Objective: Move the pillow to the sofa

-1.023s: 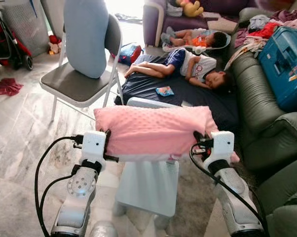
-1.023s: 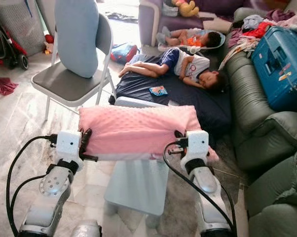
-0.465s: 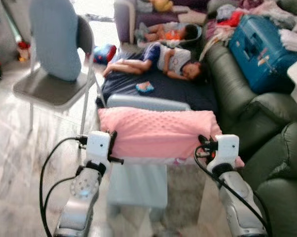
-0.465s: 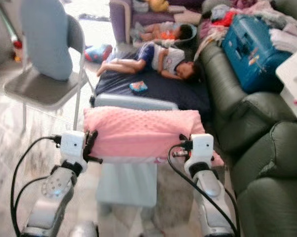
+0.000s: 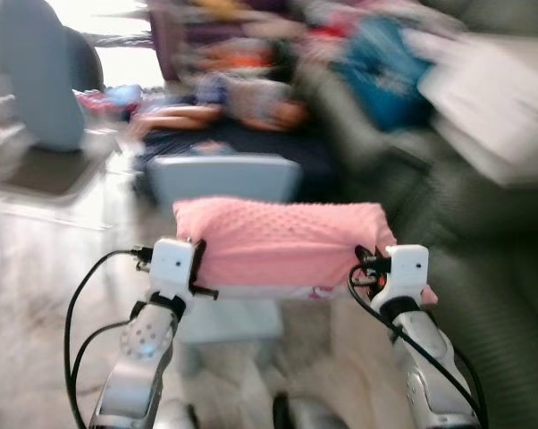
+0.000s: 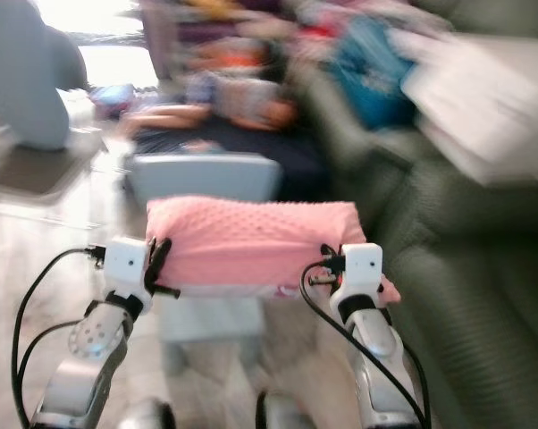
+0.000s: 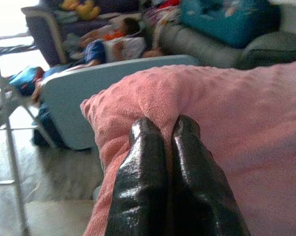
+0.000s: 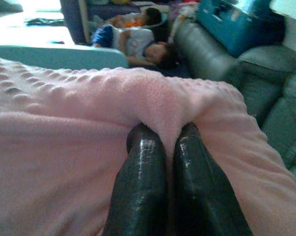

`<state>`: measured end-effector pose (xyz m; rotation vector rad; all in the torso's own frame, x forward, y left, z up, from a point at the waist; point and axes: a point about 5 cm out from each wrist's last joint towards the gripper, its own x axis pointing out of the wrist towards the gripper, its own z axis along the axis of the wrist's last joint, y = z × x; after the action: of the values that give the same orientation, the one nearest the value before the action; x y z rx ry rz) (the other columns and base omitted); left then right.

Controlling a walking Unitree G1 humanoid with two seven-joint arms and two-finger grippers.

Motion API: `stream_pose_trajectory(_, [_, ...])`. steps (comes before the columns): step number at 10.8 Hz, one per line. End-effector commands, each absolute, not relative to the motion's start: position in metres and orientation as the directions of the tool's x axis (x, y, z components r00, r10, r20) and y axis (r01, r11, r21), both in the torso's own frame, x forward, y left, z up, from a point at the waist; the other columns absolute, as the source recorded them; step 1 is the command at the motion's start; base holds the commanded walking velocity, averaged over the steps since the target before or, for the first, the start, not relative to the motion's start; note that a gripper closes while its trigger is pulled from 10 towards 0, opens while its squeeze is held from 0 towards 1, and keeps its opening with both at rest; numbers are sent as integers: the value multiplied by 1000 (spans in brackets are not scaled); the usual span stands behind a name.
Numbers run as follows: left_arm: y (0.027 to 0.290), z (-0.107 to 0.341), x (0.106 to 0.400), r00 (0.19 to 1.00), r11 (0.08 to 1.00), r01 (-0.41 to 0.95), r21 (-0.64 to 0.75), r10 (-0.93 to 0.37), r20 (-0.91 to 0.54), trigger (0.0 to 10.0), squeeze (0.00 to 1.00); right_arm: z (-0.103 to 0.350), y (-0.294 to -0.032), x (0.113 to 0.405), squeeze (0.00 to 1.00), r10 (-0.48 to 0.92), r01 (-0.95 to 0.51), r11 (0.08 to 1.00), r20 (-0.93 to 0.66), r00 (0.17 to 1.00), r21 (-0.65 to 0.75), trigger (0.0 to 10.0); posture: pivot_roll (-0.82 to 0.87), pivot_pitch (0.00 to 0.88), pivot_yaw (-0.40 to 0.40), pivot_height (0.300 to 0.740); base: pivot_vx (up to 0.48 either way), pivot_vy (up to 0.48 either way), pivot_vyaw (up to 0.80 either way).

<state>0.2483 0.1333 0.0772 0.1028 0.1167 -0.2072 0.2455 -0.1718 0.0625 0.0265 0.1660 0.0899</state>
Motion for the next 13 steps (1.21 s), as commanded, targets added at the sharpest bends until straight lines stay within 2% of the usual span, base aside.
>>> stream_pose_trajectory(1, [133, 79, 247, 972, 974, 210, 85, -199, -123, 10000, 0, 74, -176, 251, 0, 72, -71, 997, -122, 990, 18, 10000, -59, 0, -74, 740, -379, 0, 0])
stream_pose_trajectory(3, [133, 79, 247, 971, 973, 216, 82, -206, -124, 10000, 0, 74, -177, 251, 0, 70, -69, 997, -123, 990, 16, 10000, -59, 0, -74, 740, -336, 0, 0])
stream_pose_trajectory(5, [134, 79, 248, 971, 973, 217, 78, -207, -122, 10000, 0, 73, -175, 252, 0, 71, -70, 997, -124, 990, 15, 10000, -54, 0, -72, 740, 0, 0, 0])
stream_pose_trajectory(8, [129, 85, 248, 953, 955, 294, 31, -290, -92, 10000, 0, 72, -176, 253, 0, 59, -59, 998, -134, 989, 9, 10000, -58, 0, -67, 740, 0, 0, -740])
stream_pose_trajectory(13, [128, 86, 247, 943, 946, 324, 22, -321, -87, 10000, 0, 71, -176, 252, 0, 54, -53, 999, -138, 989, 8, 10000, -57, 0, -64, 740, 305, 0, -800])
